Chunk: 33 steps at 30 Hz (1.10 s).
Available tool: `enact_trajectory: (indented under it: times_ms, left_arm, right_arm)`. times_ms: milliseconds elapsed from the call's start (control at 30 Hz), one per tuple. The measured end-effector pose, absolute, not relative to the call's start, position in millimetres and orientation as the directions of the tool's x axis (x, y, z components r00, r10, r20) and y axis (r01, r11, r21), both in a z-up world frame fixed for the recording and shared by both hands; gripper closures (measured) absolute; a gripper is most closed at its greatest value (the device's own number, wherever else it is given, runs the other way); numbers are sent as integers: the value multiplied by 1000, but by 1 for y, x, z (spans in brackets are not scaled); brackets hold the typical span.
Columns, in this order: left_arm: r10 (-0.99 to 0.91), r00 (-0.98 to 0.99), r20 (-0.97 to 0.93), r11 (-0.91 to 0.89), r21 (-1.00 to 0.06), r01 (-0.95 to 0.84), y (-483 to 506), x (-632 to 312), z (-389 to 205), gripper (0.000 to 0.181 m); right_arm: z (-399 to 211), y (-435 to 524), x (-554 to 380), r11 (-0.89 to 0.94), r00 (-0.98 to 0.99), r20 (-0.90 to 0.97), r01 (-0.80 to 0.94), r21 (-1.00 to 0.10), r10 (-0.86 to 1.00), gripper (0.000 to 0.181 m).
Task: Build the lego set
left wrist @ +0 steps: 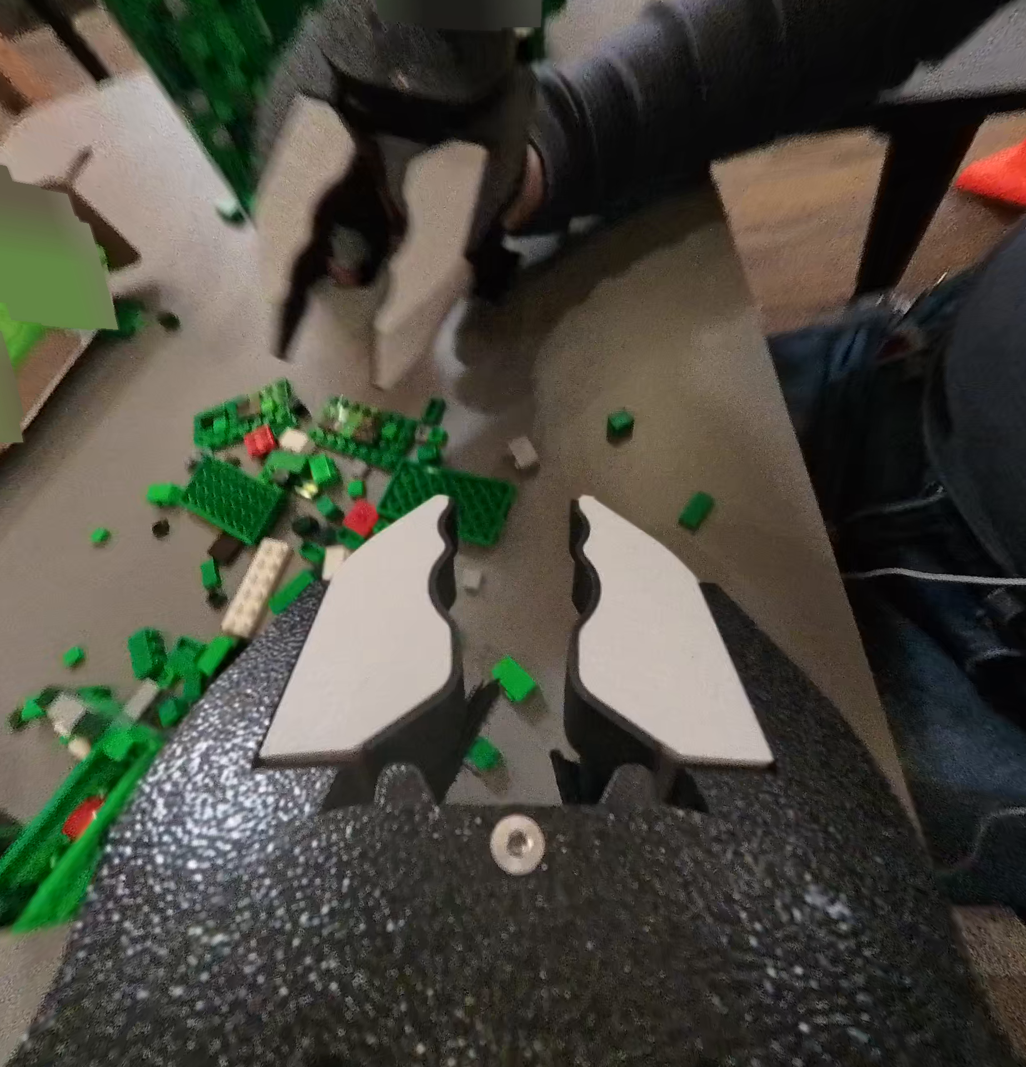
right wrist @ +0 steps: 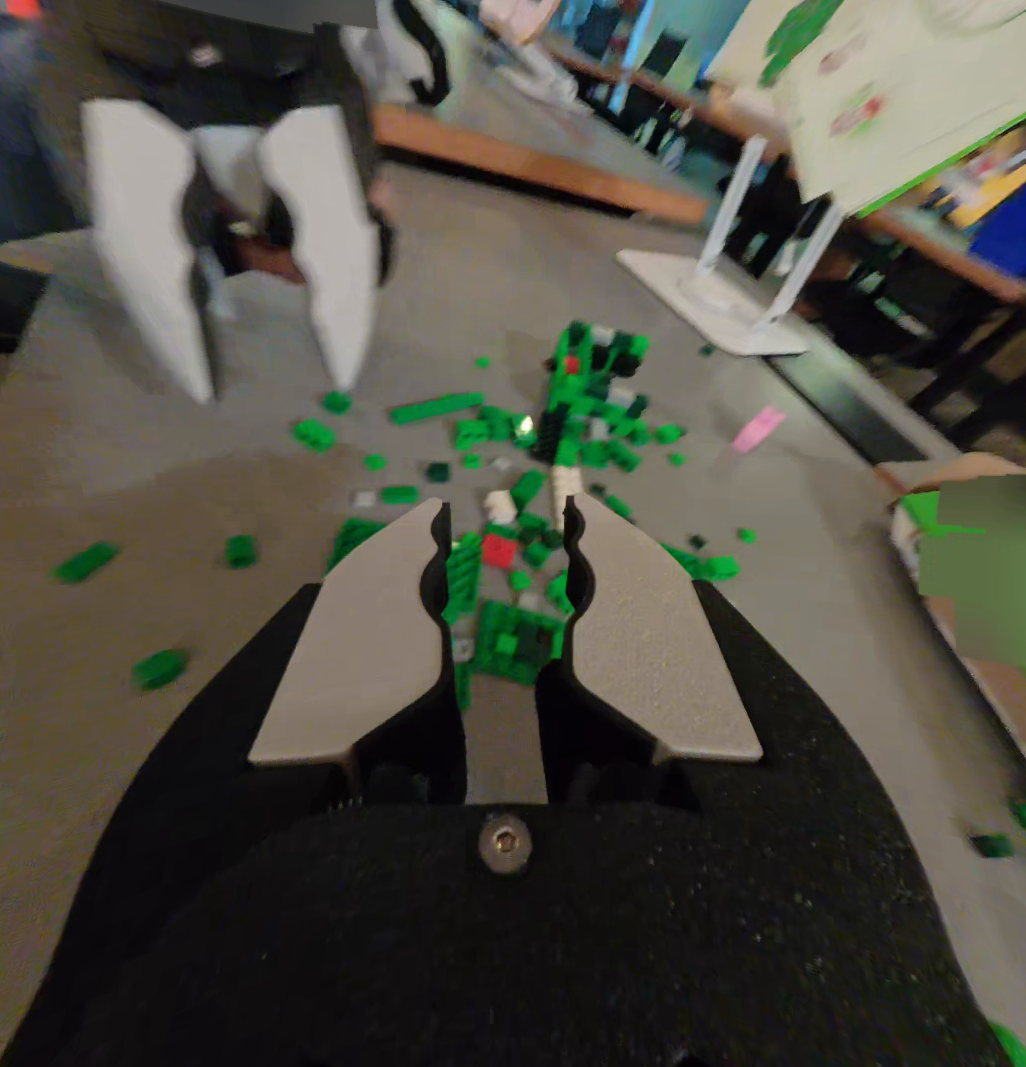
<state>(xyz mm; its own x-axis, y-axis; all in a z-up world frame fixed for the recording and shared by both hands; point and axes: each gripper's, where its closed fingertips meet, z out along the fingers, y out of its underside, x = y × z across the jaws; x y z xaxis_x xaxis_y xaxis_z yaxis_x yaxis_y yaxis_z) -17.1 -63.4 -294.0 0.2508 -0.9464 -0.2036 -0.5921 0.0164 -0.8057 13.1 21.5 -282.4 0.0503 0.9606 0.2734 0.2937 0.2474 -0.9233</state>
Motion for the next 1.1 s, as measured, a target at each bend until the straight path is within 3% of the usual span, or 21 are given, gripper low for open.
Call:
enact_trajectory:
  times_ms: [267,400,700,1100]
  left_arm:
    - [-915,399,-53,-240,-725,-646,-84,-7,-344,145]
    - [-896,444,20,-298,-770,-565,-85,7,-350,147]
    - [-851,525,10,-348,-759,-550,-75,7,-353,148]
    - [-671,736,85,-421,-861,-284,-31,-9,-316,149]
  right_arm:
    - [-262,74,-10,268,278,291,119,-956,915,145]
    - [-252,89,-6,270,339,273,57,-961,900,146]
    - [-248,91,-2,179,298,165,-22,-984,940,148]
    - [-244,99,7,119,339,85,-79,-990,937,149]
